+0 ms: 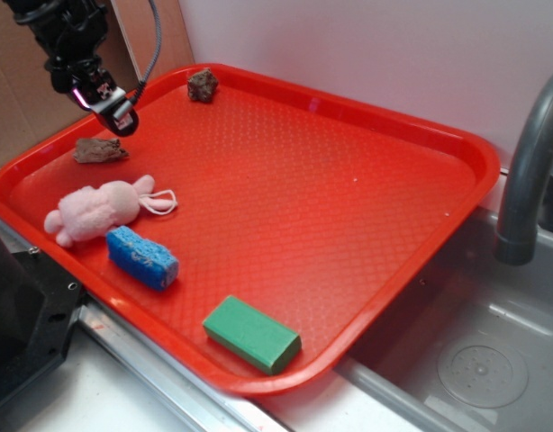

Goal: Grab the wood chip.

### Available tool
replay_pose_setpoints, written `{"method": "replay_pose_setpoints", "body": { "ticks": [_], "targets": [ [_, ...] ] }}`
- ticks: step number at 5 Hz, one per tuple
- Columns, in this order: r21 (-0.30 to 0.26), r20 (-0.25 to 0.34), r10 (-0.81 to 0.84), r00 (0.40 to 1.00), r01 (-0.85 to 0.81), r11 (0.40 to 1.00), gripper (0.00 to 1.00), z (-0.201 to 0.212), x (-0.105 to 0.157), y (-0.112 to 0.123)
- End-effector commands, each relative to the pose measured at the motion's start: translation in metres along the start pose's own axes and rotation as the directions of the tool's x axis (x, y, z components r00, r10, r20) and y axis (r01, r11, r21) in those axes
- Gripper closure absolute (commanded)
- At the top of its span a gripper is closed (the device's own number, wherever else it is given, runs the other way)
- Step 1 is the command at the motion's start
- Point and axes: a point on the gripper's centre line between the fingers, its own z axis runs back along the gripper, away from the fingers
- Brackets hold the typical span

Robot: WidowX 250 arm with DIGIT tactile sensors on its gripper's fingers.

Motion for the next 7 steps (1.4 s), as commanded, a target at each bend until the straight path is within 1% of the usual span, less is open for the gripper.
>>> {"method": "replay_pose_setpoints", "body": {
  "ticks": [1, 2, 3, 4, 5, 7],
  "targets": [
    [-0.126, 0.031, -0.167, 0.985, 0.17, 0.977, 0.0, -0.015, -0.033, 0.026],
    [-0.092, -0.05, -0.184, 0.982, 0.179, 0.98, 0.0, -0.025, -0.047, 0.035],
    [-0.081, -0.096, -0.229, 0.969, 0.222, 0.972, 0.0, -0.039, -0.04, 0.03],
    [-0.057, -0.131, -0.25, 0.959, 0.244, 0.968, 0.21, -0.041, -0.031, 0.021],
    [-0.047, -0.13, -0.246, 0.96, 0.242, 0.969, 1.0, -0.038, -0.03, 0.019],
    [-0.041, -0.13, -0.228, 0.965, 0.224, 0.974, 1.0, -0.032, -0.029, 0.018]
  ]
}}
